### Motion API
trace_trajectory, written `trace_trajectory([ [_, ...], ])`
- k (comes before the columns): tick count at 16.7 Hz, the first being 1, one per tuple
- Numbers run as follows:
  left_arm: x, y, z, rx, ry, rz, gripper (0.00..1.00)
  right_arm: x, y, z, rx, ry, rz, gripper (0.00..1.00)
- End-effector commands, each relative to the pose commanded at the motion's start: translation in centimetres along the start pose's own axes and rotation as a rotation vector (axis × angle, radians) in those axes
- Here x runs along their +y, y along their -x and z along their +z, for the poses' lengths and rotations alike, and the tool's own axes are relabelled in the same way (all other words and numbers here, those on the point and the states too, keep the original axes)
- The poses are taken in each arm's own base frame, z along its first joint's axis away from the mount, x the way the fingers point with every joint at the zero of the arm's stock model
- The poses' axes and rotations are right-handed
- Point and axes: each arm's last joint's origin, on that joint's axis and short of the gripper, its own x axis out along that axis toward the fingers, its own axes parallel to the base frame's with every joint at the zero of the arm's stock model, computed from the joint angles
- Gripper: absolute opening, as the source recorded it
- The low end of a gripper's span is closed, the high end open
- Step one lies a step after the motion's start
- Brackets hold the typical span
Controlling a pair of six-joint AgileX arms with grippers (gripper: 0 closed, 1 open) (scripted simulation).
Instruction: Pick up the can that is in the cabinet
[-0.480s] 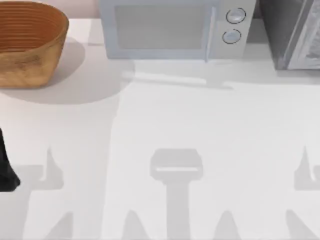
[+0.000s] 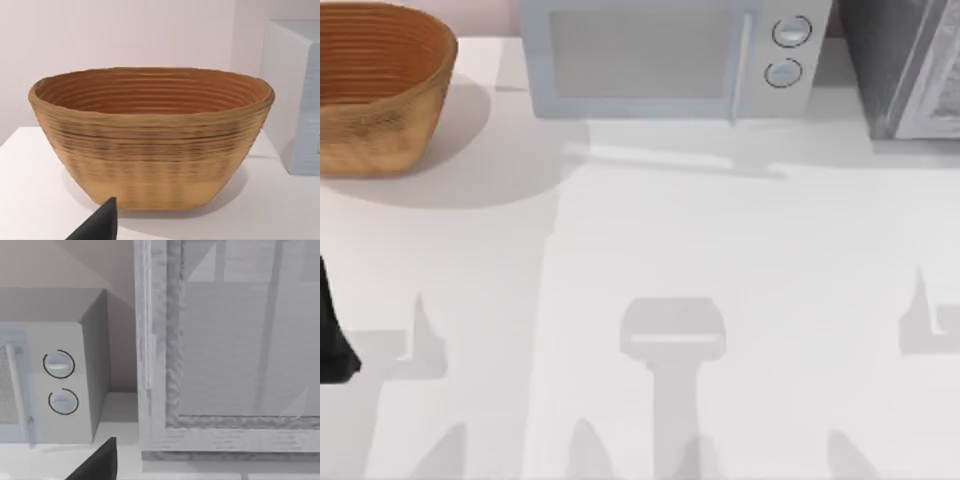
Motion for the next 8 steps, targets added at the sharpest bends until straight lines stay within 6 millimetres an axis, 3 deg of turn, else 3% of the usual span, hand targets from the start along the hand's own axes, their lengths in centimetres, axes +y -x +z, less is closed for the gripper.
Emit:
trace_trajectory([
  [4,0.0,0.0,0.0,0.000,0.000,0.000,1.00,0.4,-1.3,7.7,0.011,0.000,-0.005,1.00],
  [8,0.0,0.0,0.0,0.000,0.000,0.000,1.00,1.1,-4.5,16.1,0.018,0.001,-0.014,1.00],
])
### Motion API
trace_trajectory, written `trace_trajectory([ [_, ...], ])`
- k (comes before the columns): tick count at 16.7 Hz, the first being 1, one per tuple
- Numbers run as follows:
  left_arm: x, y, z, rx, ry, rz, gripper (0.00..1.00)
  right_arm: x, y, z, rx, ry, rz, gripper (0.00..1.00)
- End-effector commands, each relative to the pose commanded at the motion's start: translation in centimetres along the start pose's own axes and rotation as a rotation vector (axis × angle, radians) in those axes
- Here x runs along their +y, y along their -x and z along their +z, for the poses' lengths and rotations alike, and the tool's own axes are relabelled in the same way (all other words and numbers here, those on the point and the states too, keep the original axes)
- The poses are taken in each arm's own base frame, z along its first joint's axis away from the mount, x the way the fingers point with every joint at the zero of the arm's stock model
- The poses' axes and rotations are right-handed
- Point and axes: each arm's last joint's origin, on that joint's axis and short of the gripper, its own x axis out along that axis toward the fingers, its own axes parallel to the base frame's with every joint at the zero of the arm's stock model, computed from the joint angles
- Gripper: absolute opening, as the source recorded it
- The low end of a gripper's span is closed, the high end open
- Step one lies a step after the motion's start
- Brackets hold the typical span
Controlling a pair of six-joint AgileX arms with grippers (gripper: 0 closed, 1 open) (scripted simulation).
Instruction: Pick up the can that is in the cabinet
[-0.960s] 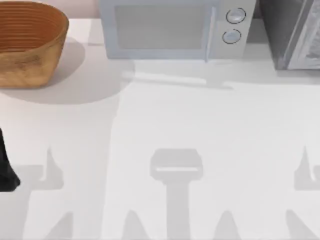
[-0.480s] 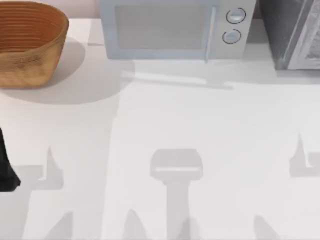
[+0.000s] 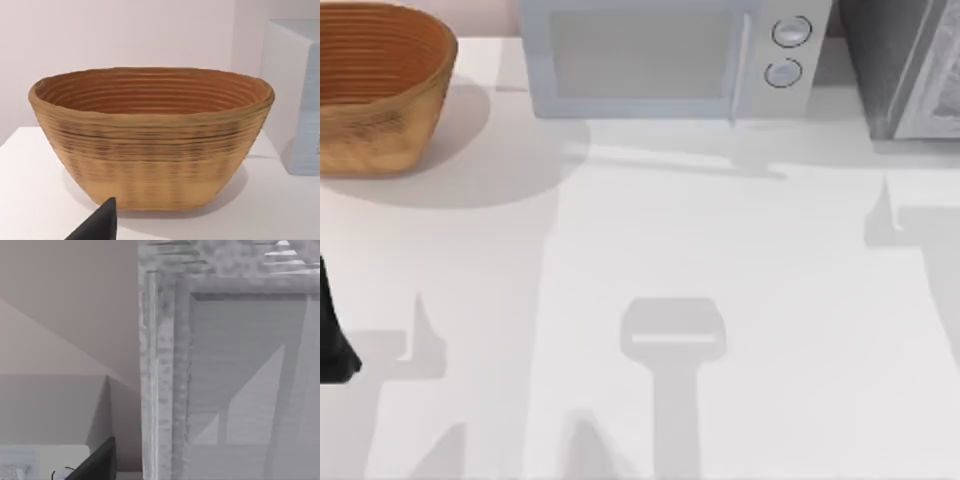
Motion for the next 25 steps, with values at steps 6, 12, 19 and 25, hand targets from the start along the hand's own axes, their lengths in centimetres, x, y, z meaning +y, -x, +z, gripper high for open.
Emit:
trace_trajectory([
  [6,0.0,0.0,0.0,0.000,0.000,0.000,1.00,1.9,-6.1,9.6,-0.009,-0.001,-0.003,1.00],
  [12,0.0,0.0,0.0,0.000,0.000,0.000,1.00,3.4,-9.8,13.4,-0.023,-0.001,0.007,1.00],
  [19,0.0,0.0,0.0,0.000,0.000,0.000,1.00,3.4,-10.1,13.6,-0.026,-0.001,0.005,1.00],
  [25,0.0,0.0,0.0,0.000,0.000,0.000,1.00,3.3,-16.2,11.8,-0.029,0.001,-0.003,1.00],
])
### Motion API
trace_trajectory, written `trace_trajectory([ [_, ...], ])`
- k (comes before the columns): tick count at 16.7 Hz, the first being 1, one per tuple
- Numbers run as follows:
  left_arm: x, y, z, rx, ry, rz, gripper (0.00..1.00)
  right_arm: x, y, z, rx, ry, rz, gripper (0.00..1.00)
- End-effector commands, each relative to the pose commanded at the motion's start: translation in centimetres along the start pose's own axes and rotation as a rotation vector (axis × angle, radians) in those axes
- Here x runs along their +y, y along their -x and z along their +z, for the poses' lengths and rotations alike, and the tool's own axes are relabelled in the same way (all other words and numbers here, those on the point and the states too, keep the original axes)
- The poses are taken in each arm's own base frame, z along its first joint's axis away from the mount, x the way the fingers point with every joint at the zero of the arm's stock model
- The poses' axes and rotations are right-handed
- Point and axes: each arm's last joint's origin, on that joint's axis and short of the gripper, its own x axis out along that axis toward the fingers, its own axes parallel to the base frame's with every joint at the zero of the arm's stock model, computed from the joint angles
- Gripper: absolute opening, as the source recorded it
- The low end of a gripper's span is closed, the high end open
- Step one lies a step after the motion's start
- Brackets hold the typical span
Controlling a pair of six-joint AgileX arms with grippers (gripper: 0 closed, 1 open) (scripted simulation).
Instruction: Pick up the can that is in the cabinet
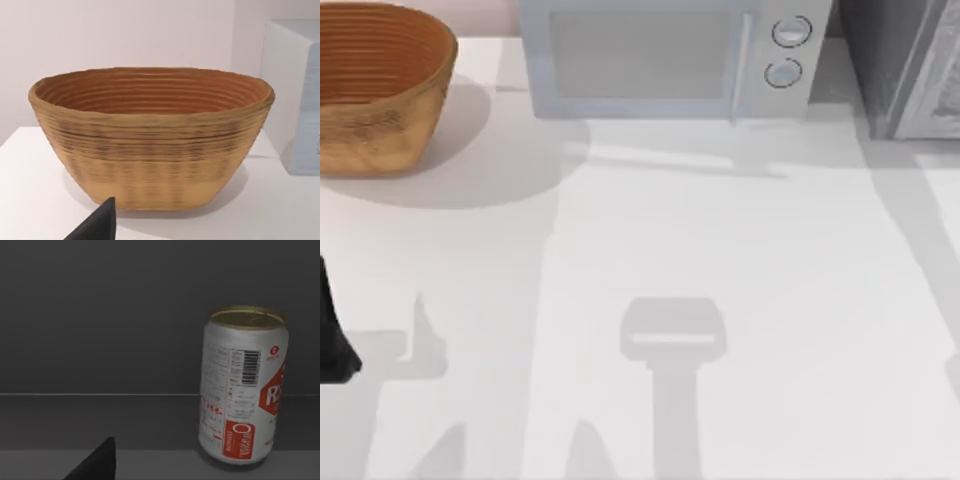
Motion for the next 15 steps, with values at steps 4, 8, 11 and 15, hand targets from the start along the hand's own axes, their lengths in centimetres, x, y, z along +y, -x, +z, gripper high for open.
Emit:
trace_trajectory([
  [4,0.0,0.0,0.0,0.000,0.000,0.000,1.00,-0.1,-1.9,-0.8,-0.004,-0.002,0.000,1.00],
  [8,0.0,0.0,0.0,0.000,0.000,0.000,1.00,0.0,-2.1,-0.8,-0.001,-0.002,0.001,1.00],
  [11,0.0,0.0,0.0,0.000,0.000,0.000,1.00,0.0,-3.8,-0.6,-0.004,-0.002,0.000,1.00],
  [15,0.0,0.0,0.0,0.000,0.000,0.000,1.00,-0.1,-6.7,-0.6,-0.004,-0.002,0.000,1.00],
])
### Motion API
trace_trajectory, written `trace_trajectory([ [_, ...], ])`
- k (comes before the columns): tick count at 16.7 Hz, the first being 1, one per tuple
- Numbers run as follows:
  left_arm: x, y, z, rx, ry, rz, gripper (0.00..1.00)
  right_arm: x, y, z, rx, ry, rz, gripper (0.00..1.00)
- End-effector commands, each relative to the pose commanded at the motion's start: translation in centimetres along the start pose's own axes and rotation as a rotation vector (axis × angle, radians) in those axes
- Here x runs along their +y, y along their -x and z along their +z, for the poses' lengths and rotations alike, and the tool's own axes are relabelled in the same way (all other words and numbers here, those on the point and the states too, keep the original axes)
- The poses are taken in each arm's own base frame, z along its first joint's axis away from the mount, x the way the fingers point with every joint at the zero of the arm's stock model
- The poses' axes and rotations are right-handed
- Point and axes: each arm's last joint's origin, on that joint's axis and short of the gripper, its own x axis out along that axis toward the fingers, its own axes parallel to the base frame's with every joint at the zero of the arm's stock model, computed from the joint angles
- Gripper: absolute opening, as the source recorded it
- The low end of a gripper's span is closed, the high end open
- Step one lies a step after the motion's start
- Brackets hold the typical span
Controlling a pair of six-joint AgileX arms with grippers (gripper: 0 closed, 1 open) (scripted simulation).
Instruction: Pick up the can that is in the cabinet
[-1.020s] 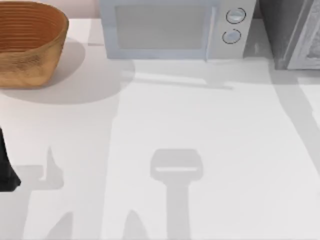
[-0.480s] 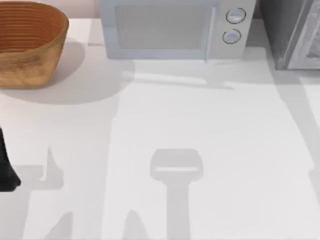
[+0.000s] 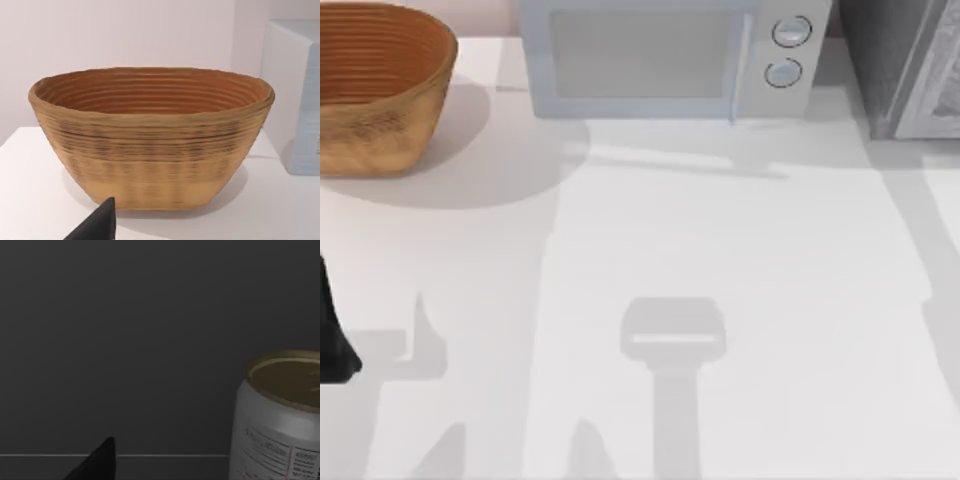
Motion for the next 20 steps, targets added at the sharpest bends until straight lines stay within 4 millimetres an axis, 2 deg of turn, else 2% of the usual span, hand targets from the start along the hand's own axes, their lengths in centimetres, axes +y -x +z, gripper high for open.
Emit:
trace_trajectory([
  [3,0.00,0.00,0.00,0.000,0.000,0.000,1.00,-0.07,-1.19,-0.13,0.000,0.000,0.000,1.00],
  [7,0.00,0.00,0.00,0.000,0.000,0.000,1.00,-0.07,-1.22,-0.14,0.000,0.000,0.000,1.00],
  [20,0.00,0.00,0.00,0.000,0.000,0.000,1.00,-0.07,-1.22,-0.14,0.000,0.000,0.000,0.02],
])
